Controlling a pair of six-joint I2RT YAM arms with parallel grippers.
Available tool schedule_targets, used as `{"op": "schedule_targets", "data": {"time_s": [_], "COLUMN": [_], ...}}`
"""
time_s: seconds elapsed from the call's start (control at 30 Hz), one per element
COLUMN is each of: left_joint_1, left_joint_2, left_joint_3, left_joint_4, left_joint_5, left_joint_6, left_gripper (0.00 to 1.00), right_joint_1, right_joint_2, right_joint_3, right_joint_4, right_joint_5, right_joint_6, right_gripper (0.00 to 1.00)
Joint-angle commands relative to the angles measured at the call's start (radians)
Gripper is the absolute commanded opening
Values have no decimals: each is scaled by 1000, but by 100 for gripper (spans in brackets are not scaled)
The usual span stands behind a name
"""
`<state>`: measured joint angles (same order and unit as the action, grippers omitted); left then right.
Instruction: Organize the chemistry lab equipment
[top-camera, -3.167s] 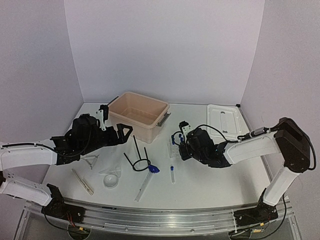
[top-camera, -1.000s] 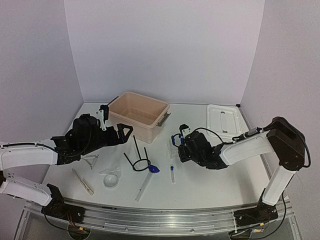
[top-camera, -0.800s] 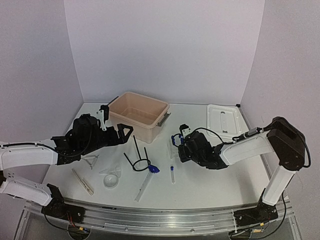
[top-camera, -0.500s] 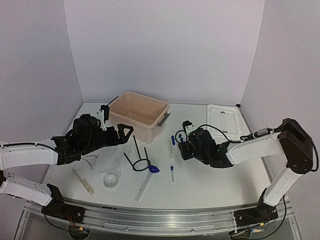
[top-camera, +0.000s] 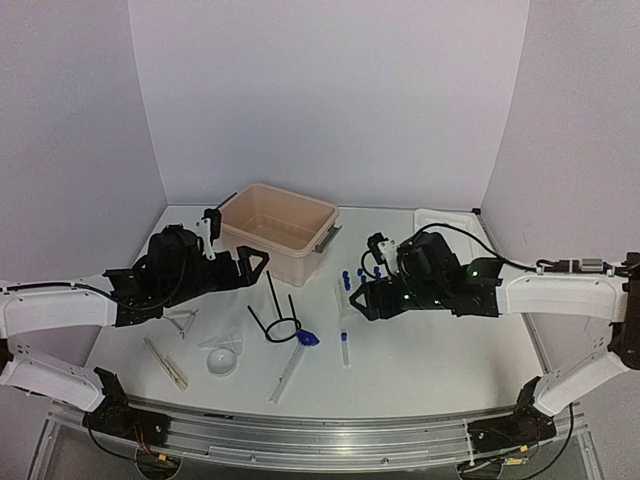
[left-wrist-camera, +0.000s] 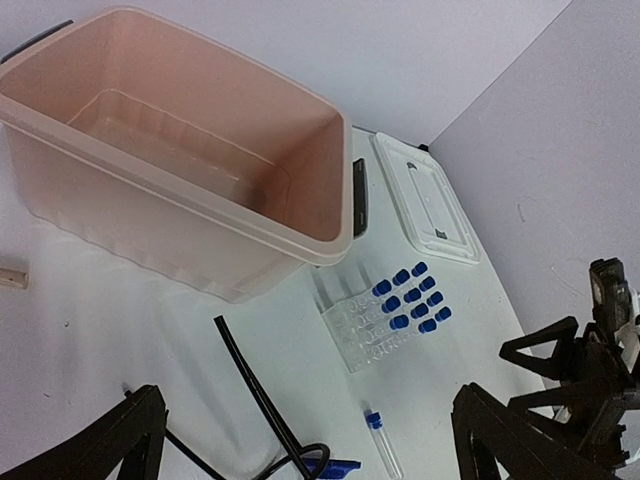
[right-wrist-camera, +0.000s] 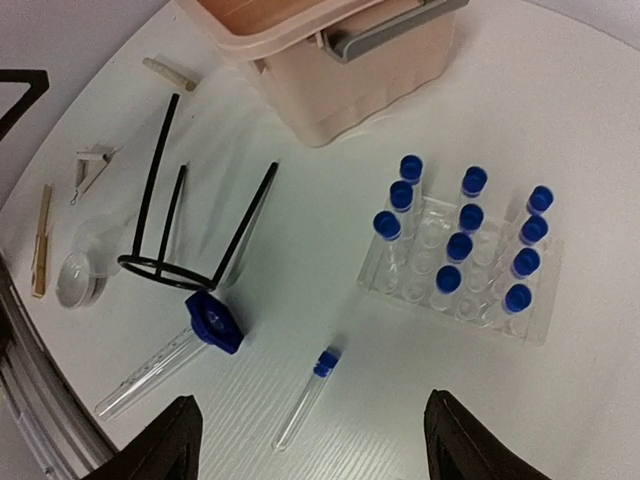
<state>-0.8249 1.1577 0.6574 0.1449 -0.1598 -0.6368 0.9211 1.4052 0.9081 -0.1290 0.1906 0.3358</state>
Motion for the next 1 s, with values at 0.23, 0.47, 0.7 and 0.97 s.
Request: {"op": "schedule_targets", "data": {"time_s": [0.23,0.47,0.7,0.97], "left_joint_1": [0,0,0,0], "left_joint_2": [19,21,20,19], "left_joint_3": [61,51,40,29], "left_joint_4": [-94,-93,-91,-81], "left_joint_5": [16,44,66,78], "left_joint_6": [-42,-49,-44,-39], "left_gripper": [100,100,100,100], "right_joint_1": [42,58,66,79], "right_joint_2": [202,402,510,586], "right_joint_3": [176,264,320,357], "right_joint_4": [-275,-275,-275,-276], "right_joint_5": [-141,-44,45,56], "right_joint_6": [191,263,286,309], "right_gripper": [65,51,43,36]}}
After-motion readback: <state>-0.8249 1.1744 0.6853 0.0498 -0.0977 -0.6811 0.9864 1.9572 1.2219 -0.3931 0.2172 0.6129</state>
